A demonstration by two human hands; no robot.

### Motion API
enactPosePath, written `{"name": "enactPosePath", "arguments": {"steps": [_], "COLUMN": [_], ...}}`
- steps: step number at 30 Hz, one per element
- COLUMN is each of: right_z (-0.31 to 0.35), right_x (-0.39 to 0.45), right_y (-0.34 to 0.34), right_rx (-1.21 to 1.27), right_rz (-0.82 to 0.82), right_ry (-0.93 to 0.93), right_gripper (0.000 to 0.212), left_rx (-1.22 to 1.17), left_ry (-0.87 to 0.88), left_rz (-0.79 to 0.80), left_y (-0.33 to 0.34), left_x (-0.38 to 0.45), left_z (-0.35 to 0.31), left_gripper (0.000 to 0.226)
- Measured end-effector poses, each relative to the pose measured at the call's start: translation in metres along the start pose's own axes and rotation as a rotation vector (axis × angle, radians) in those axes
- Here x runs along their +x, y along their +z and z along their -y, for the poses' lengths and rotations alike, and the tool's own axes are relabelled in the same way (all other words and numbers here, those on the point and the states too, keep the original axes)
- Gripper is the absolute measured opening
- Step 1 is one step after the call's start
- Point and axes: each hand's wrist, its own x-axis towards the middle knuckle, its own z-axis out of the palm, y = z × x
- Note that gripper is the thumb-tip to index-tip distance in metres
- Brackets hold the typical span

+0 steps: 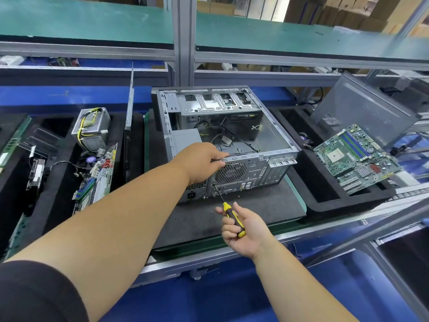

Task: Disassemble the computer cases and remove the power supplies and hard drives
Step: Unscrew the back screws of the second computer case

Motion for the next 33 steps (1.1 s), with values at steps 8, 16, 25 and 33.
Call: {"name": "enactPosePath", "arguments": {"steps": [8, 16, 25, 33], "right_z": [-0.007, -0.016, -0.005, -0.011], "right_x": [0.007, 0.007, 0.002, 0.008], "right_y": [0.014, 0.023, 0.009, 0.010], "right_rx": [-0.372, -2.012, -0.201, -0.329], "right_rz": [-0.255, -0.822, -0.188, -0.258], "right_ry": [-0.114, -0.555, -0.022, -0.059], "right_gripper": [0.038, 0.026, 0.044, 0.045], "left_rx": [0.025, 0.022, 0.032, 0.037], "left_ry": [0.002, 0.003, 0.014, 0.015], "left_rz": [0.009, 0.002, 0.005, 0.012], "left_y": [0.000, 0.000, 0.000, 0.001], "left_x": [-0.001, -0.001, 0.000, 0.001], "left_z": [0.000, -0.001, 0.000, 0.001], "left_gripper": [0.039, 0.039, 0.039, 0.040]}}
